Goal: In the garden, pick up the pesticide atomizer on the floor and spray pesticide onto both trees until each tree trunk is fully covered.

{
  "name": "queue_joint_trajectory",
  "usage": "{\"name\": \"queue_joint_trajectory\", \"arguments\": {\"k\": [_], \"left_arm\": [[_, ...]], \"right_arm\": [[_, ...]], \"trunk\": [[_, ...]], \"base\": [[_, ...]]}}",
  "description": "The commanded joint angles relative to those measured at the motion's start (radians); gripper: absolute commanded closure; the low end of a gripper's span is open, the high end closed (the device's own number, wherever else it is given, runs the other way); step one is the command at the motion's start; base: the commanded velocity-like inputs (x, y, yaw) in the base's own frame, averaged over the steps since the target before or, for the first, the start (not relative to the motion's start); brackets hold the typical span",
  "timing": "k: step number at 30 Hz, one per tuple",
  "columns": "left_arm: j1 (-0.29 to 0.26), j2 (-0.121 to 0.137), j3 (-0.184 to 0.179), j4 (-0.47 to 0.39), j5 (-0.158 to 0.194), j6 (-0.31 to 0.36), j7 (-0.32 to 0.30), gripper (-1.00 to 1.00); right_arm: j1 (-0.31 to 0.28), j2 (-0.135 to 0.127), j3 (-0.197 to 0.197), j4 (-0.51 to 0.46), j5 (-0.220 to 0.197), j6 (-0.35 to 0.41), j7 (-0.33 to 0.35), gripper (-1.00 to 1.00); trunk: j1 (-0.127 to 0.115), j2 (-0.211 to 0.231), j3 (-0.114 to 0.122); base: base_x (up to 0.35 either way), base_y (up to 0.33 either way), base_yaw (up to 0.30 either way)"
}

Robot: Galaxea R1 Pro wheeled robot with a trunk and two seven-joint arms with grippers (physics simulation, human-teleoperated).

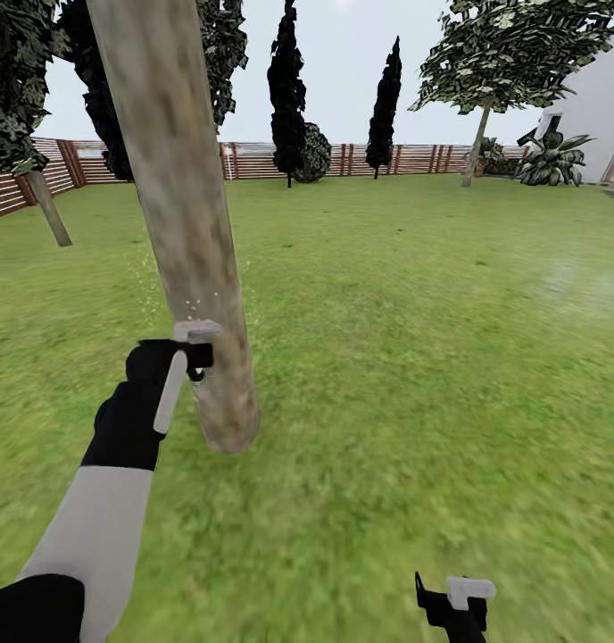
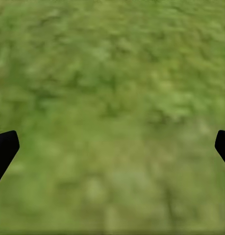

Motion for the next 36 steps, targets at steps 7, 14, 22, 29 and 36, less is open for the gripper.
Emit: {"name": "queue_joint_trajectory", "arguments": {"k": [7,14,22,29,36], "left_arm": [[0.001,0.0,-0.041,-0.012,-0.007,-0.002,0.001,1.0],[-0.017,0.012,-0.032,-0.037,-0.001,-0.001,0.003,1.0],[-0.024,-0.001,0.036,-0.045,0.001,0.0,0.003,1.0],[-0.035,0.032,0.045,-0.074,-0.005,0.006,0.003,1.0],[-0.017,0.068,0.041,-0.074,0.0,0.006,0.003,1.0]], "right_arm": [[0.0,0.0,0.0,0.0,0.0,0.0,0.0,-1.0],[0.0,0.0,0.0,0.0,0.0,0.0,0.0,-1.0],[0.0,0.0,0.0,0.0,0.0,0.0,0.0,-1.0],[0.0,0.0,0.0,0.0,0.0,0.0,0.0,-1.0],[-0.001,0.0,0.0,0.0,0.0,0.0,0.0,-1.0]], "trunk": [[0.0,0.0,0.0],[0.0,0.0,0.0],[0.0,0.0,0.0],[0.0,0.0,0.0],[0.0,0.0,0.0]], "base": [[-0.069,0.0,0.0],[-0.008,0.0,0.0],[0.0,0.0,0.0],[0.0,0.0,0.0],[0.0,0.0,0.0]]}}
